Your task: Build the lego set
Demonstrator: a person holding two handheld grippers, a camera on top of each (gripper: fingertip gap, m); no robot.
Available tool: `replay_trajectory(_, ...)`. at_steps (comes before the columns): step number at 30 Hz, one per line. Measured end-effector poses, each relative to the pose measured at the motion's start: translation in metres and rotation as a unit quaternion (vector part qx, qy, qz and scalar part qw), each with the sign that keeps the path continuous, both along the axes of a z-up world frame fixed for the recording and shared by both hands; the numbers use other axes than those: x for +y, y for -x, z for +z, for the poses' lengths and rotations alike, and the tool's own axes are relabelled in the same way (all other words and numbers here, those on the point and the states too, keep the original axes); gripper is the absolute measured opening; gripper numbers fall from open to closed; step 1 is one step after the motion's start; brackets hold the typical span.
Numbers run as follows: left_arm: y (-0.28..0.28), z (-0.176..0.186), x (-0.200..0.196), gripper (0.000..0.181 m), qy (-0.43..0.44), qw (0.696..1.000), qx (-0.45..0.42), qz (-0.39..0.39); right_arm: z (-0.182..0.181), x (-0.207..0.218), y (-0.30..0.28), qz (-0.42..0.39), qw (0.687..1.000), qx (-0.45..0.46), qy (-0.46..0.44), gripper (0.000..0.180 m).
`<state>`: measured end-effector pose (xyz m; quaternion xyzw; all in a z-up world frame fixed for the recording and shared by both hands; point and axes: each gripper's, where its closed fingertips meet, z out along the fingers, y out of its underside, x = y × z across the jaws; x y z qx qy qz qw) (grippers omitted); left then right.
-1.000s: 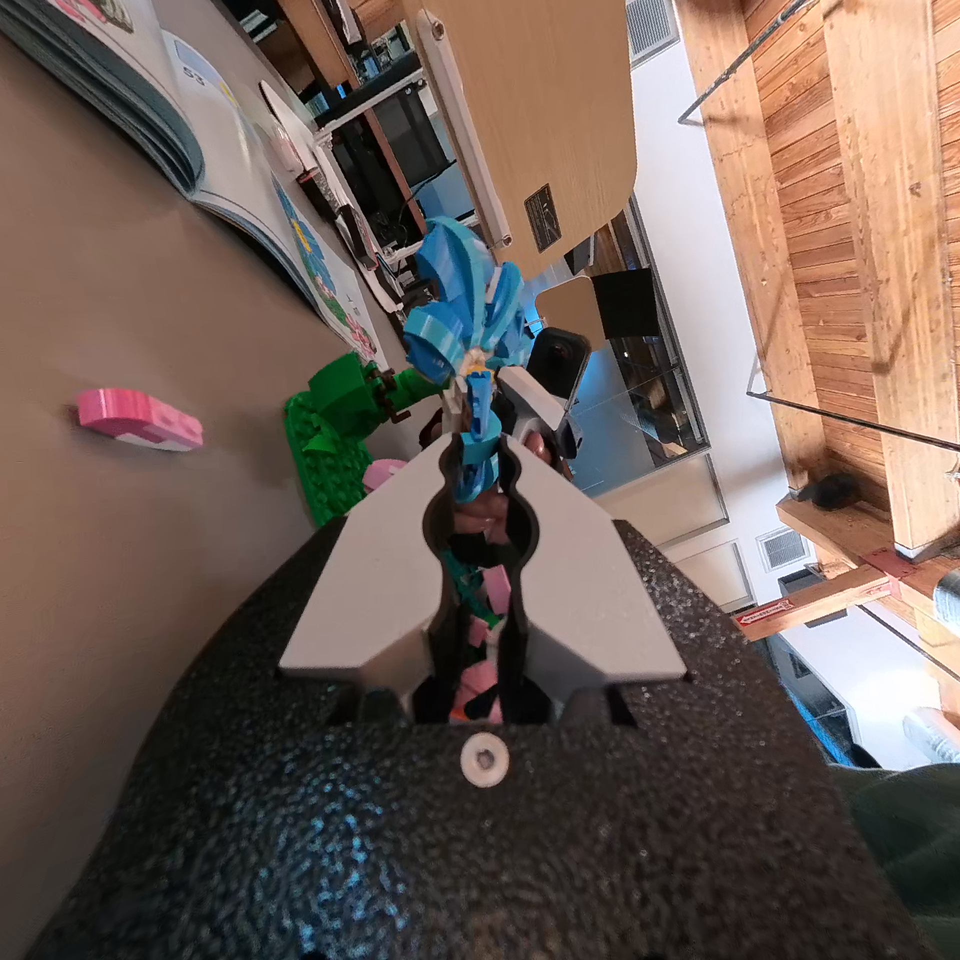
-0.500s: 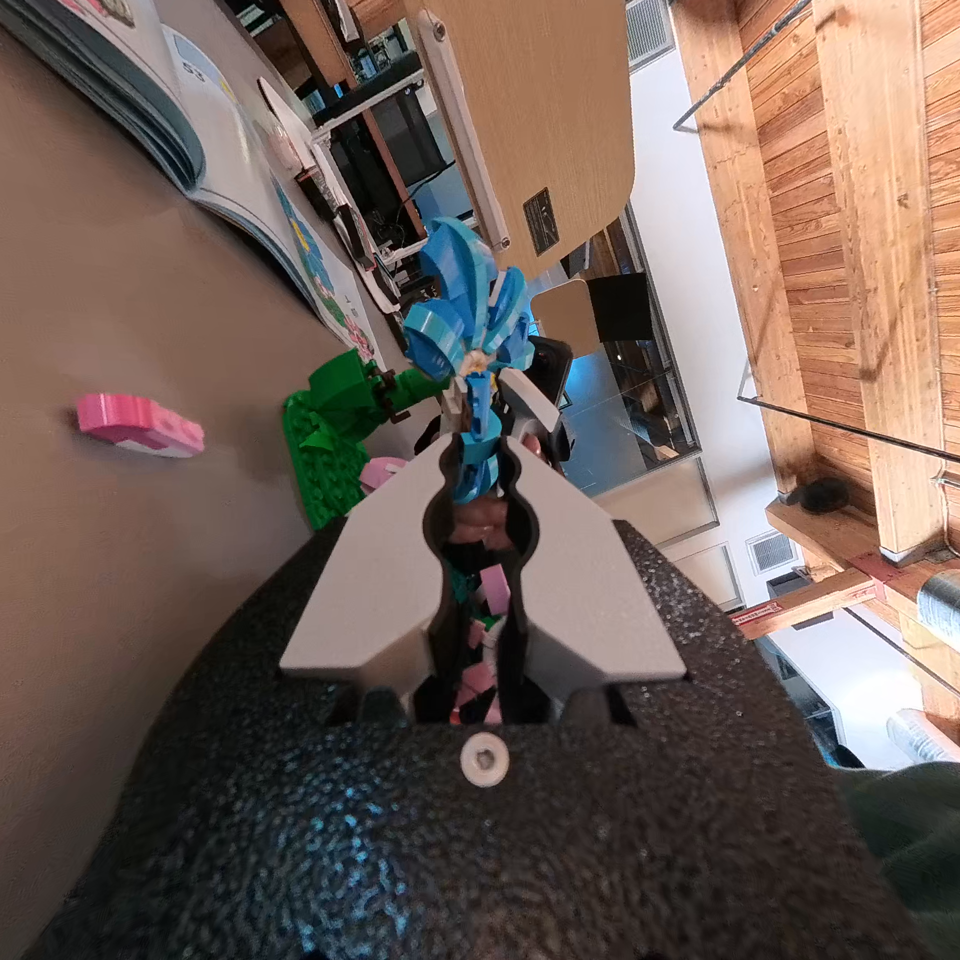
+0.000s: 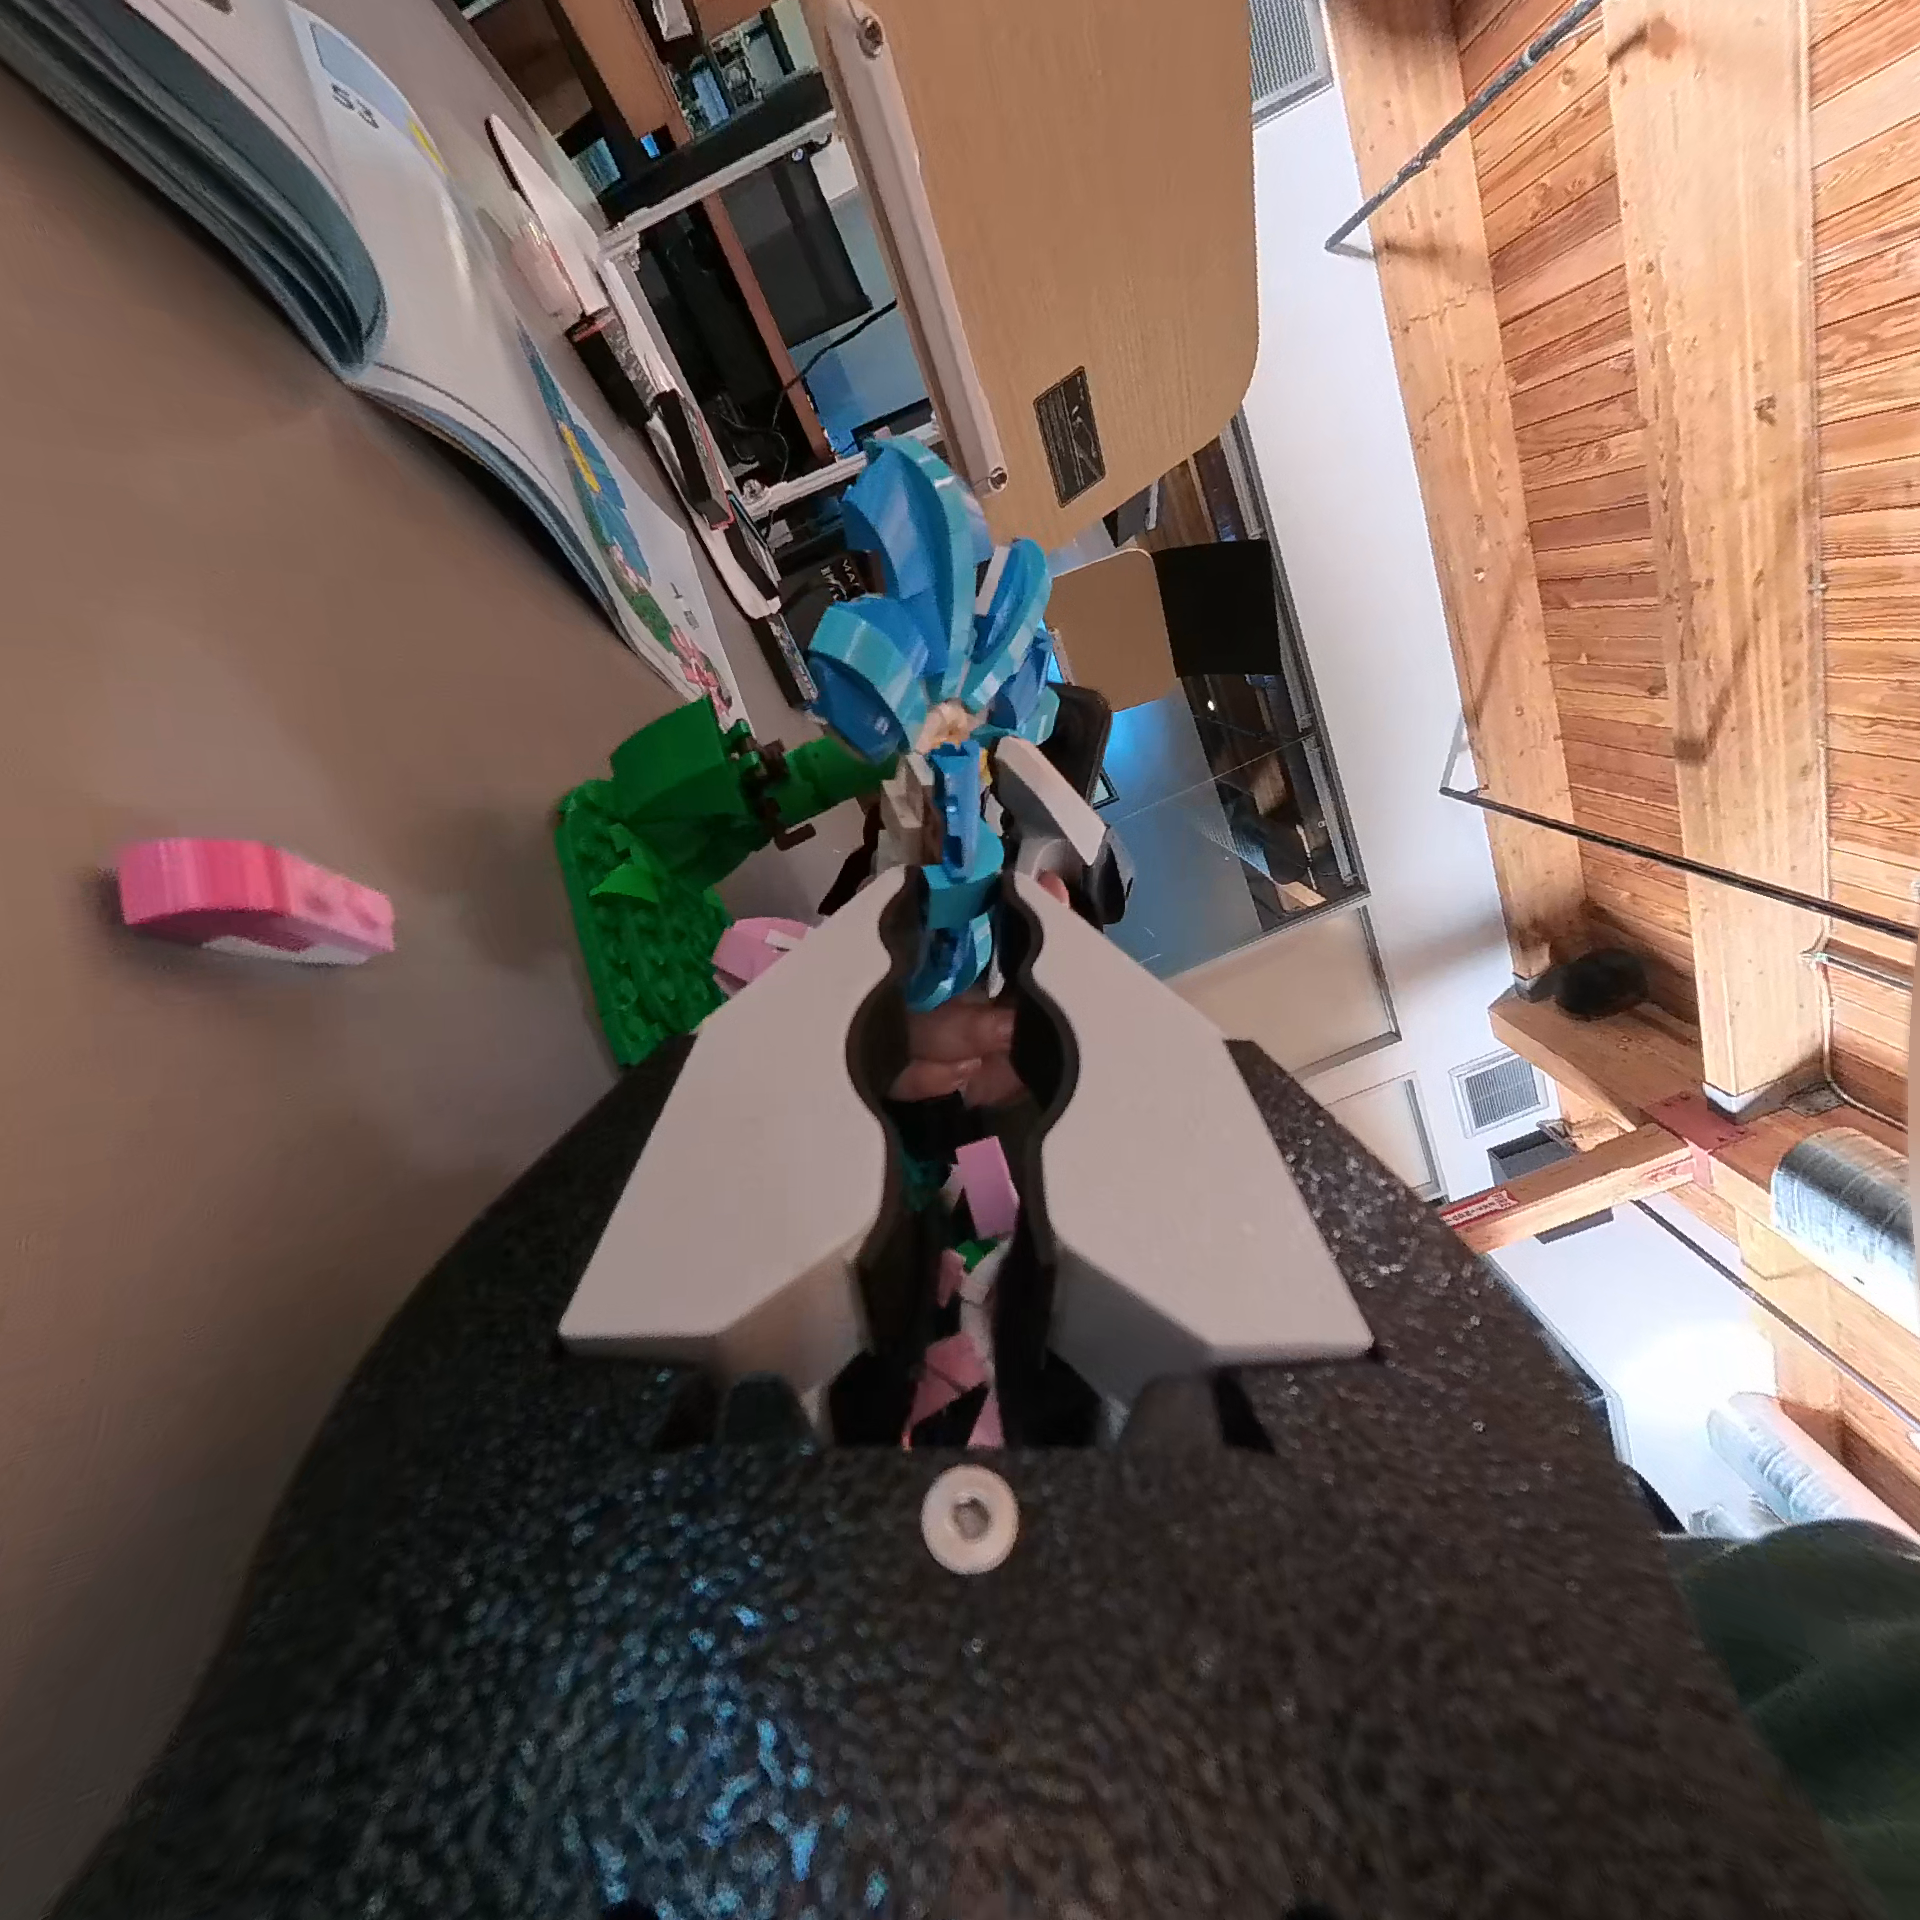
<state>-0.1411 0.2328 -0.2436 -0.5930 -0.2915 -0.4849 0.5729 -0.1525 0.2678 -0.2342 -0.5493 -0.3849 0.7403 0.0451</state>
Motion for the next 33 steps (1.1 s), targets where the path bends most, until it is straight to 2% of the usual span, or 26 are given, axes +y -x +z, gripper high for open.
replay_trajectory(13, 0.000, 0.000, 0.005, 0.011, 0.001, 1.000, 0.011, 0.001, 0.000, 0.004, 0.000, -0.009, 1.000, -0.002, 0.014, 0.015)
replay_trajectory(23, -0.003, 0.002, -0.002, 0.012, -0.006, 0.999, -0.021, -0.038, 0.000, 0.002, -0.001, 0.002, 1.000, 0.000, 0.011, 0.014)
replay_trajectory(27, 0.000, -0.001, -0.004, 0.017, 0.007, 0.999, 0.006, -0.033, 0.000, 0.001, -0.001, 0.005, 1.000, 0.000, 0.010, 0.014)
replay_trajectory(33, 0.002, 0.000, -0.004, 0.011, 0.012, 0.997, 0.074, -0.030, 0.000, 0.002, -0.001, 0.009, 1.000, -0.002, 0.017, 0.014)
